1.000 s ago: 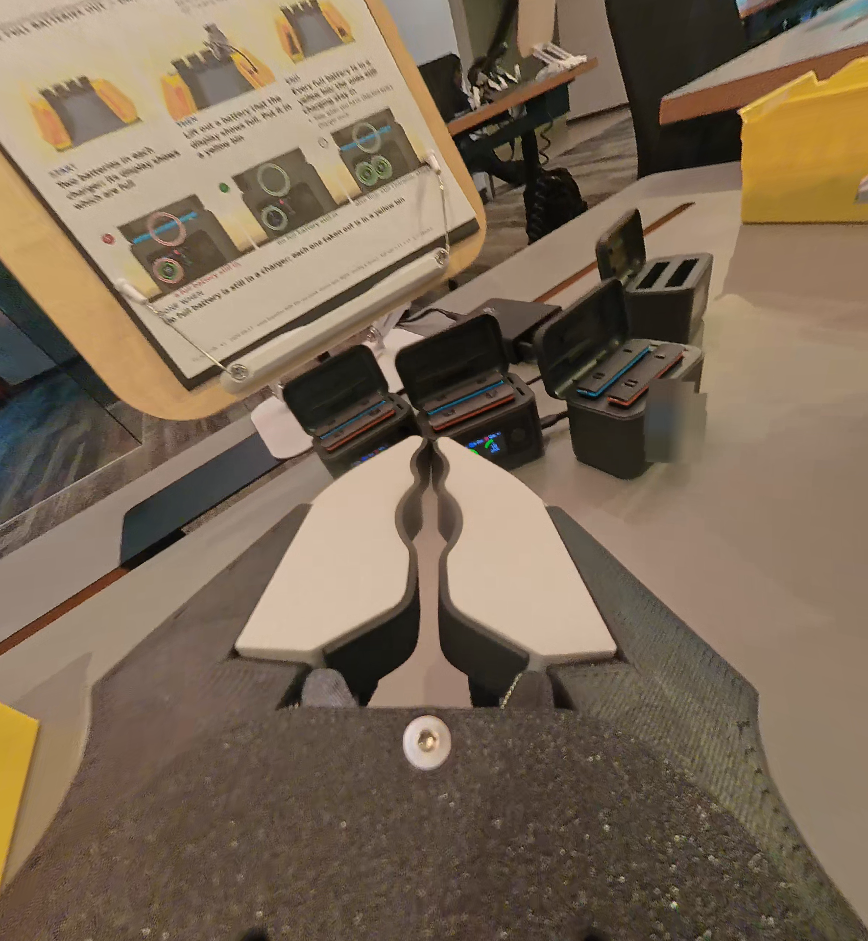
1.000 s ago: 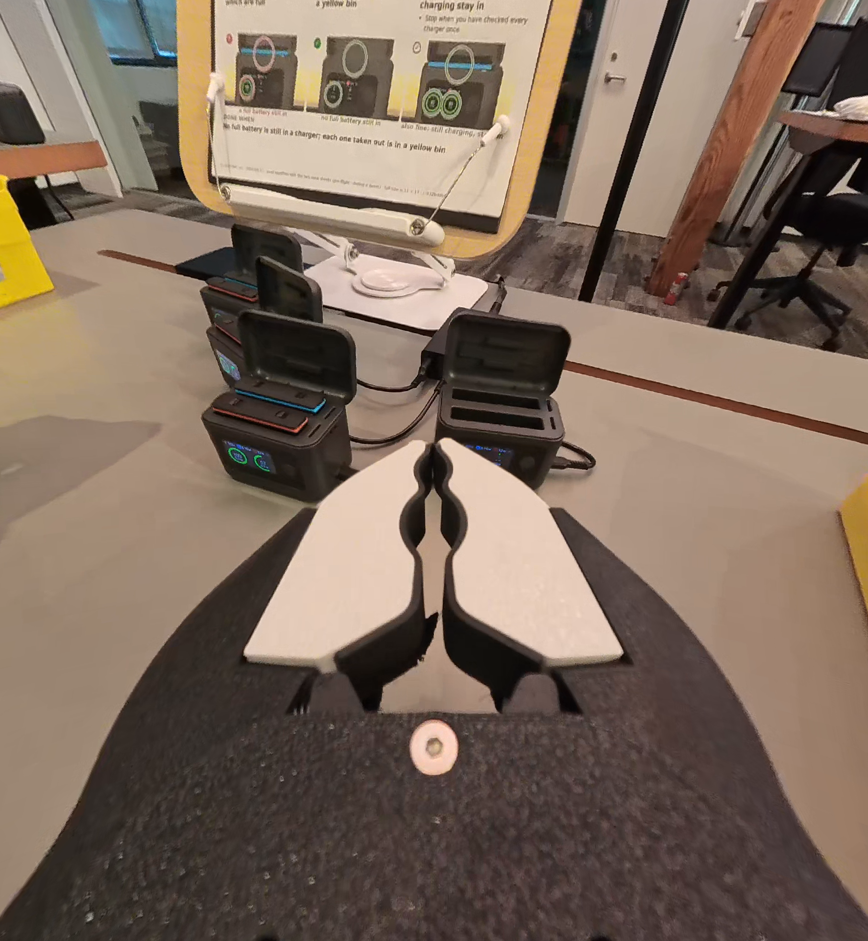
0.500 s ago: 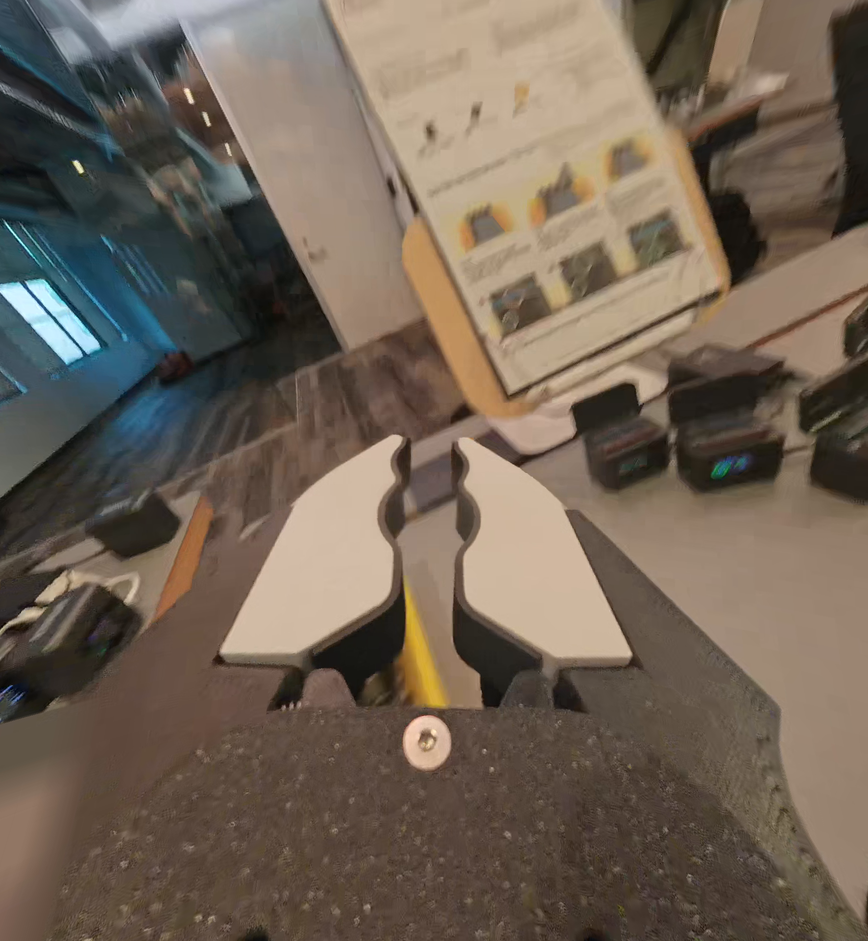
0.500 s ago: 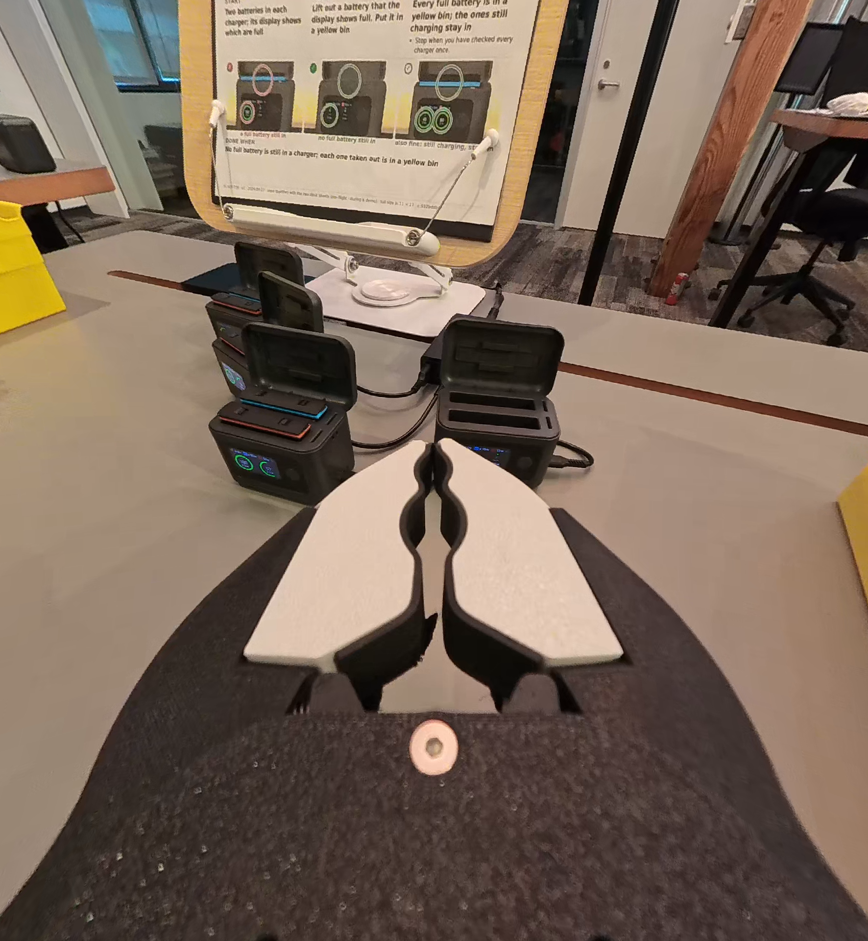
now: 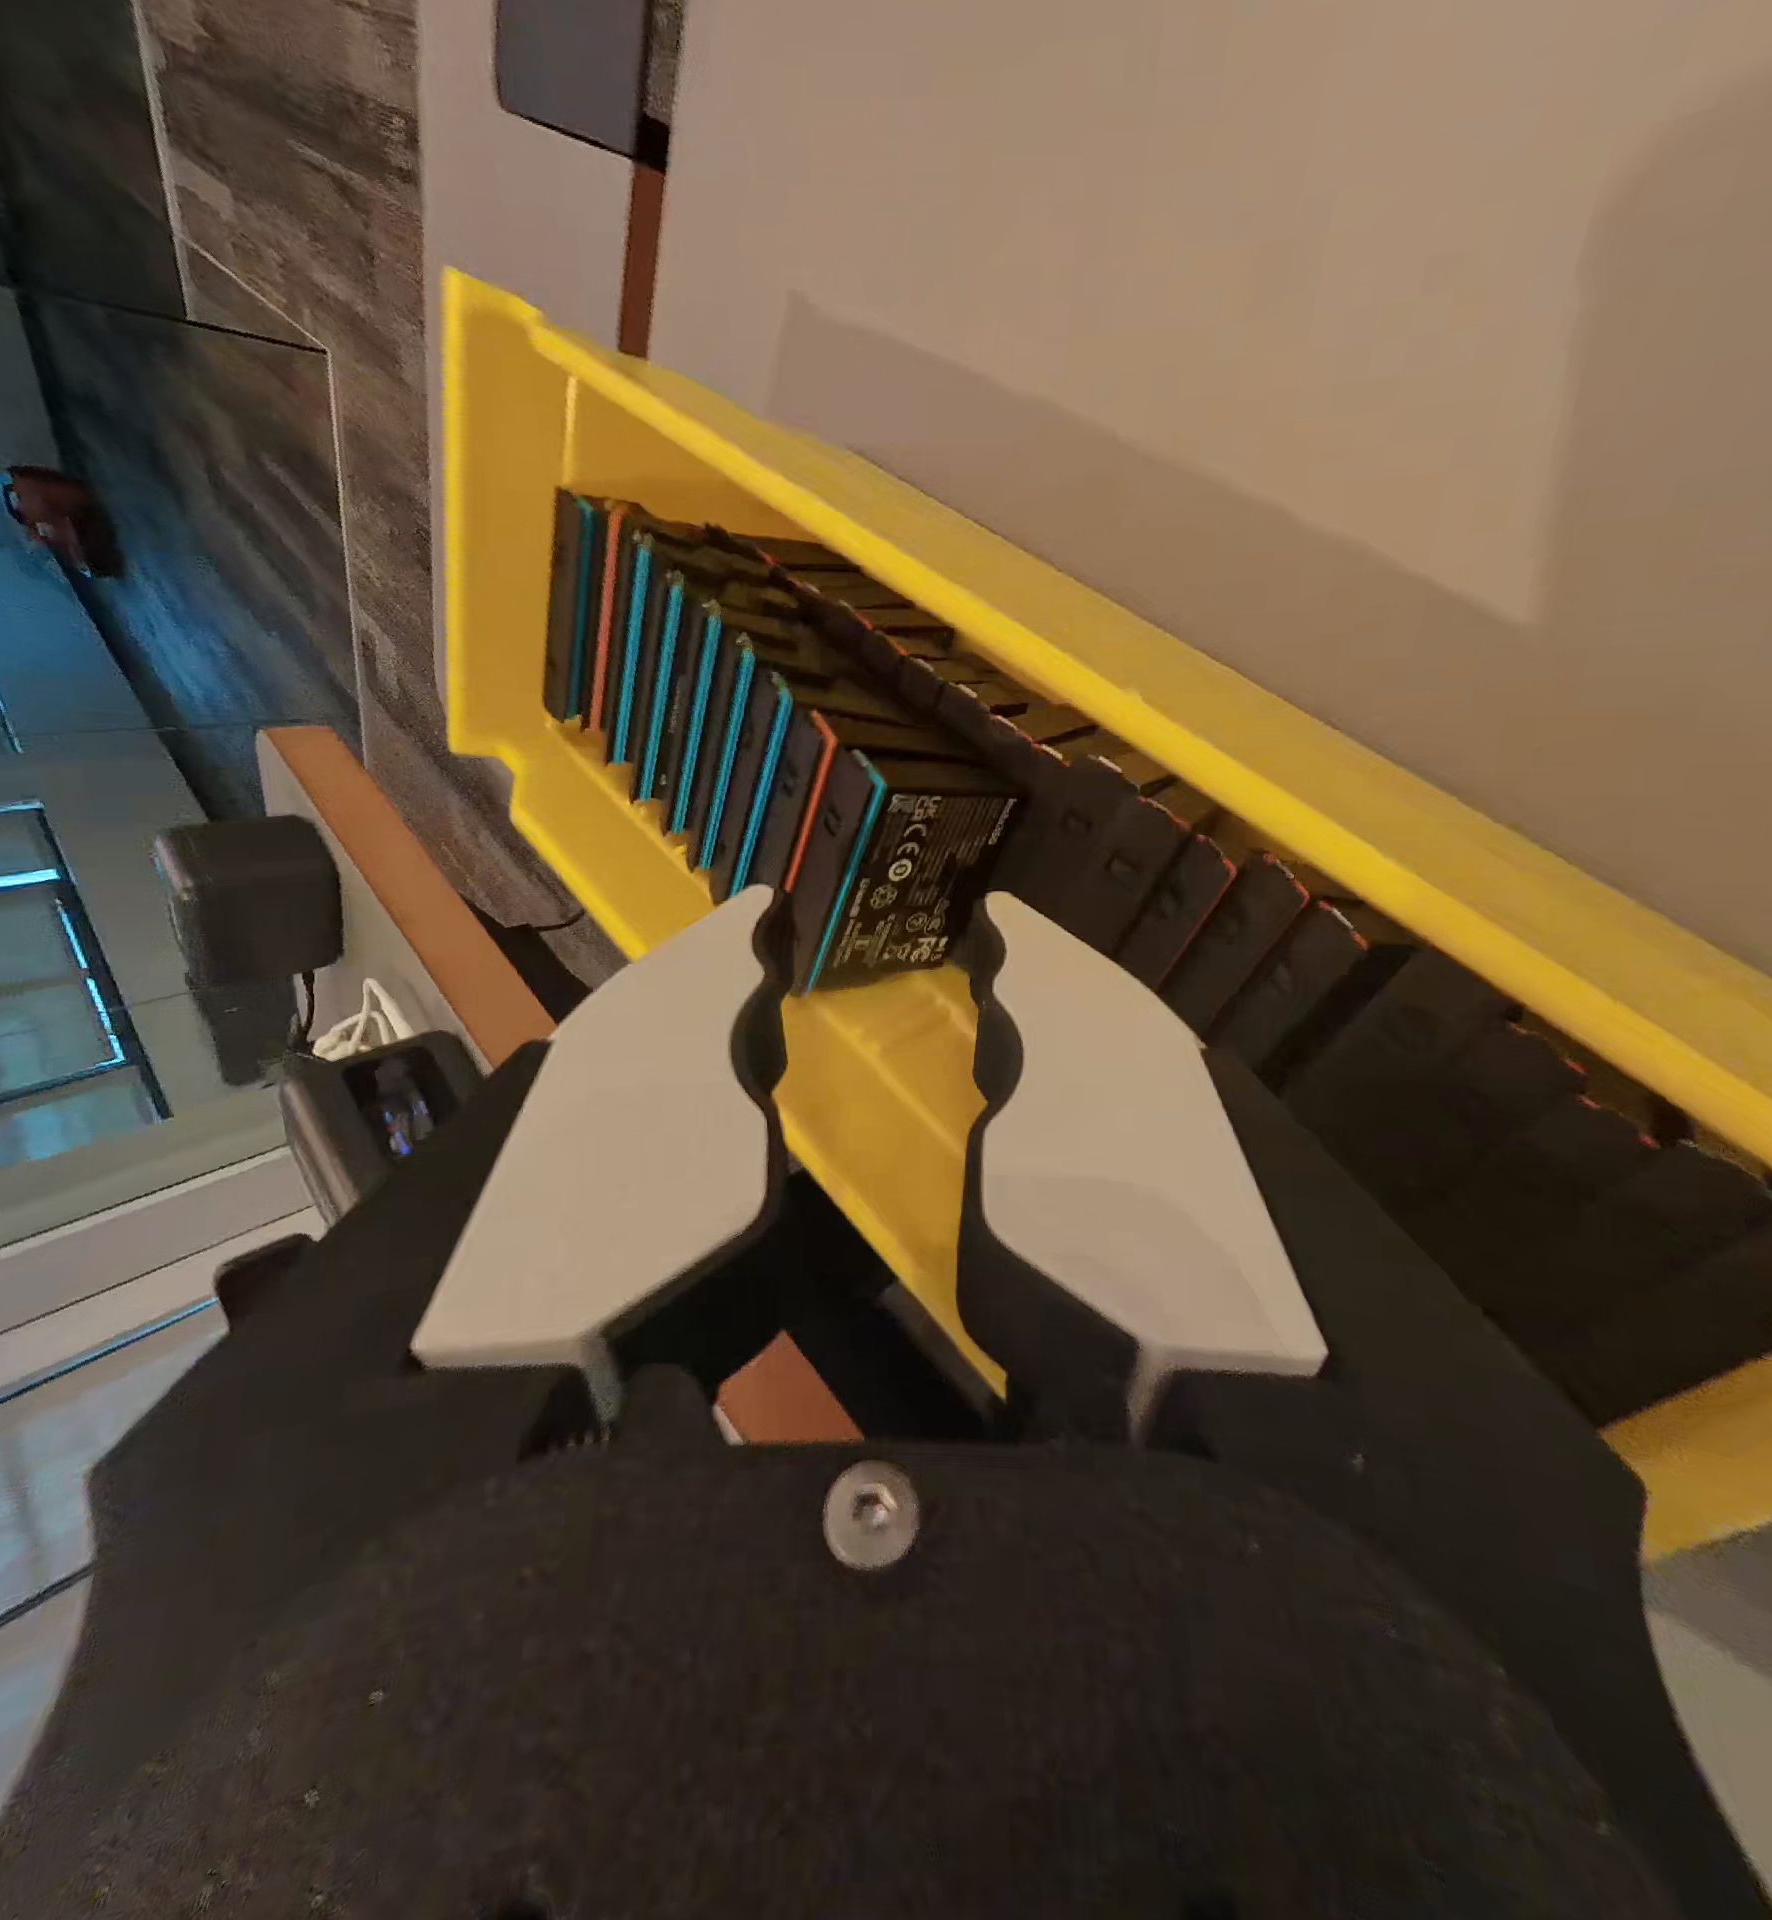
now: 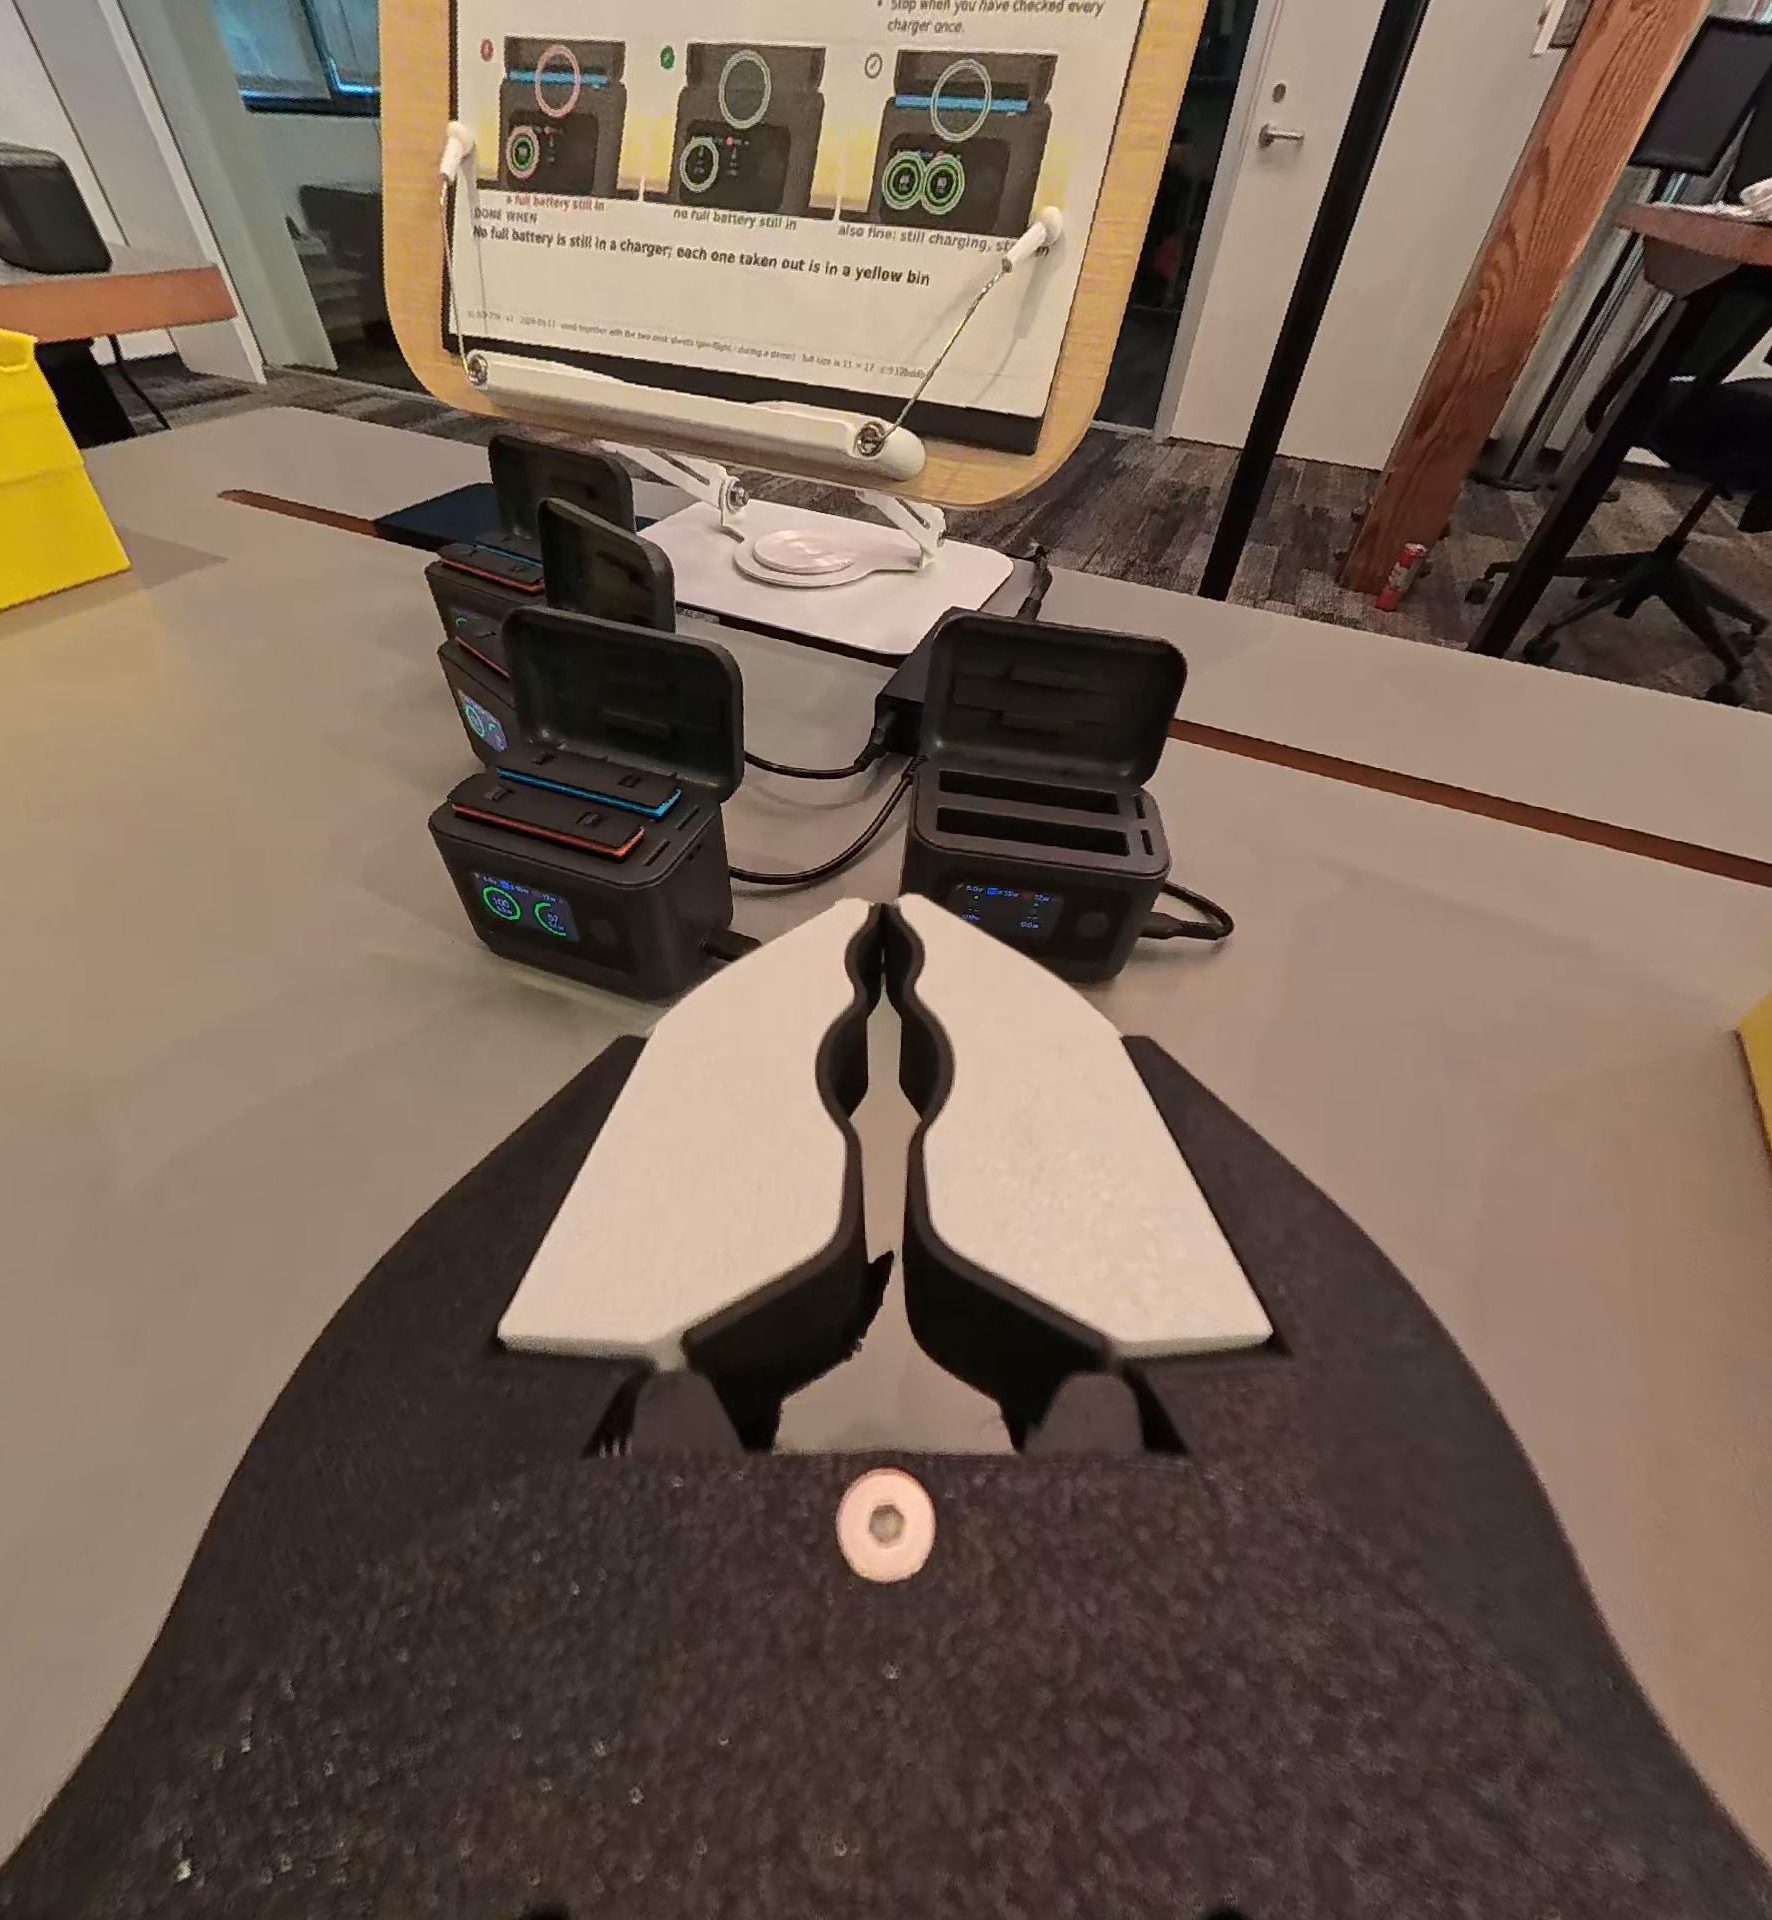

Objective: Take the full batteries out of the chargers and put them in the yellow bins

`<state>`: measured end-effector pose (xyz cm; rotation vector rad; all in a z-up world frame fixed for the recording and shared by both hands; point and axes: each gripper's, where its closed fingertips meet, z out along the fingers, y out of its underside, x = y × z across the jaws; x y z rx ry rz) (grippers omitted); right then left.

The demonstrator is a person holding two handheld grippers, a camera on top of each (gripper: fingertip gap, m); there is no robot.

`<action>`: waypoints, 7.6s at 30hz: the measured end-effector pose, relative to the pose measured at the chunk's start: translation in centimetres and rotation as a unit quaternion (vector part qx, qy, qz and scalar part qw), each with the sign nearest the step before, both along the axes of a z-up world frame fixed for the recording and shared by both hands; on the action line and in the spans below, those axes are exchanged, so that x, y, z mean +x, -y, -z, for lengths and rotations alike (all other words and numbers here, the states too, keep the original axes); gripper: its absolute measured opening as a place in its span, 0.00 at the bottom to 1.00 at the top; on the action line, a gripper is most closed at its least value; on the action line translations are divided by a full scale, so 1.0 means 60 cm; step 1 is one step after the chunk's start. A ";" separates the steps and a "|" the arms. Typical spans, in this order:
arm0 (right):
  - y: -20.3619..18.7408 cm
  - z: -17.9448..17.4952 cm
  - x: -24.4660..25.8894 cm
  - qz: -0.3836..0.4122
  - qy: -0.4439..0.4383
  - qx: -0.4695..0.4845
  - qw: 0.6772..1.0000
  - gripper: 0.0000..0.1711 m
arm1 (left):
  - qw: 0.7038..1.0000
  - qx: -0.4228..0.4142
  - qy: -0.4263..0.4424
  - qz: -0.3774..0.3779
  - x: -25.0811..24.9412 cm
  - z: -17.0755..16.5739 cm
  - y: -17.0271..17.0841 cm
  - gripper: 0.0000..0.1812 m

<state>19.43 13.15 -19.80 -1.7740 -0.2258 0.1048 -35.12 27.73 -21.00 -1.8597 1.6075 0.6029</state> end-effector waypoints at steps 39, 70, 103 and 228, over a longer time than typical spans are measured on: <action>-0.002 0.032 -0.018 -0.029 0.006 -0.045 0.999 0.00 | 0.992 0.042 -0.101 0.055 -0.016 0.030 -0.017 0.11; 0.098 0.010 -0.215 -0.317 0.214 0.072 0.921 0.34 | 0.913 0.000 0.219 0.343 0.535 -0.023 0.283 0.09; 0.176 -0.145 -0.214 -0.464 -0.258 0.156 0.833 0.06 | 0.588 -0.308 0.675 0.323 0.676 -0.130 0.419 0.17; -0.173 0.024 0.035 -0.486 0.506 -0.277 0.657 0.09 | 0.784 -0.213 0.515 0.275 0.678 0.019 0.349 0.12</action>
